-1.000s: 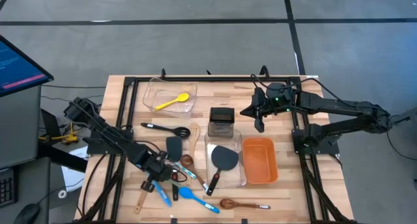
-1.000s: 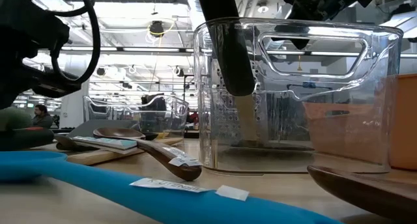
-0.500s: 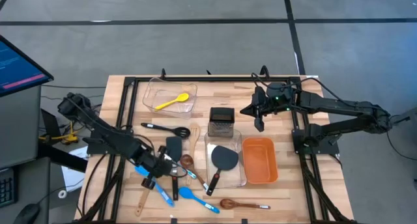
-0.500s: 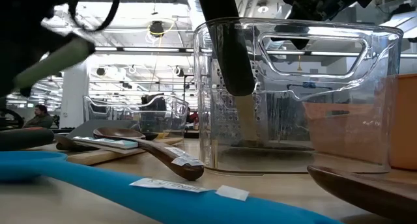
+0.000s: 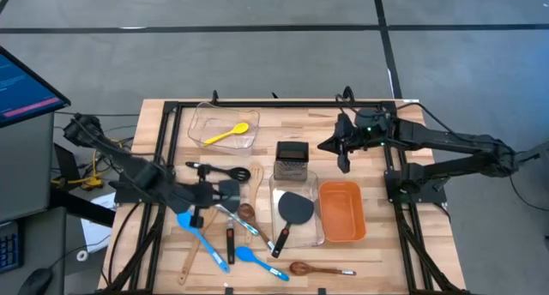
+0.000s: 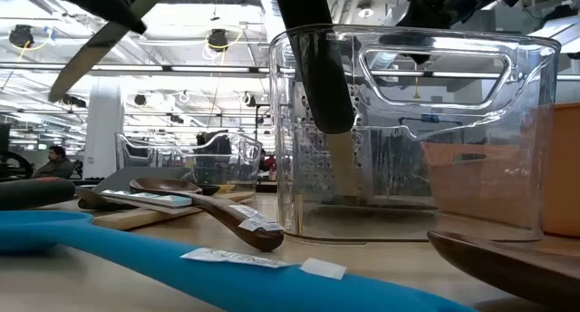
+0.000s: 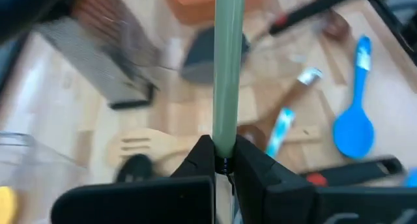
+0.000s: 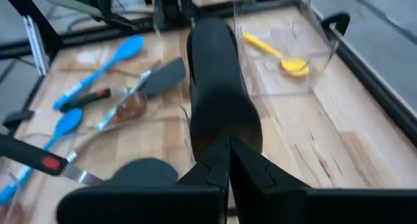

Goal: Pick & Place Kitchen Items
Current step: Put the green knife into the orange bin

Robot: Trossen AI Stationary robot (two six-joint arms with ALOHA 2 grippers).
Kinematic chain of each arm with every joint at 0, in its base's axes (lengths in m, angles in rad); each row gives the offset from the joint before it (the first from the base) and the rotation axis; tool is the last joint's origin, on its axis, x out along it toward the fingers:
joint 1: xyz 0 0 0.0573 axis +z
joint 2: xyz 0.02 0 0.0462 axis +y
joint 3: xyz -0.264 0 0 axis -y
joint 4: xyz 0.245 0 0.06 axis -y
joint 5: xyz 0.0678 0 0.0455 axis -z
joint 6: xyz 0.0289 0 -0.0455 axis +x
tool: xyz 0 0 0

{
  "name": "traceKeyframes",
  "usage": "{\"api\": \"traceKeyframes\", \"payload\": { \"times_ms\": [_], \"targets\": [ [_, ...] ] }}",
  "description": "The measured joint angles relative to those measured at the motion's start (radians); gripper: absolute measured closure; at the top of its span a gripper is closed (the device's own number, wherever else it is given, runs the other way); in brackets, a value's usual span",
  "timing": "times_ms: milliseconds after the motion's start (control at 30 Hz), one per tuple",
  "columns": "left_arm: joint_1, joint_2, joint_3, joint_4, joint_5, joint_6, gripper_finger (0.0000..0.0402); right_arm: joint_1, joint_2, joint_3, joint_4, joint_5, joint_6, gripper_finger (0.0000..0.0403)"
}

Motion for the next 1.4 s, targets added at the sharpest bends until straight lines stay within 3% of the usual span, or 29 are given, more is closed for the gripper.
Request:
{"api": "traceKeyframes", "payload": {
  "times_ms": [300, 667, 1133, 1400],
  "targets": [
    [0.006, -0.030, 0.000, 0.031, -0.124, 0.039, 0.0394, 0.043, -0.118, 0.000, -0.022, -0.003, 0.062, 0.0402],
    [0.124, -0.030, 0.000, 0.193, -0.130, 0.172, 0.0394, 0.171, -0.265, 0.000, -0.138, -0.004, 0.061, 0.0402],
    [0.224, -0.030, 0.000, 0.252, -0.129, 0.186, 0.0394, 0.336, -0.417, -0.003, -0.138, 0.001, -0.127, 0.0402],
    [0.230, -0.030, 0.000, 0.309, -0.129, 0.221, 0.0394, 0.351, -0.560, -0.148, -0.059, 0.003, -0.109, 0.0402]
  ]
}}
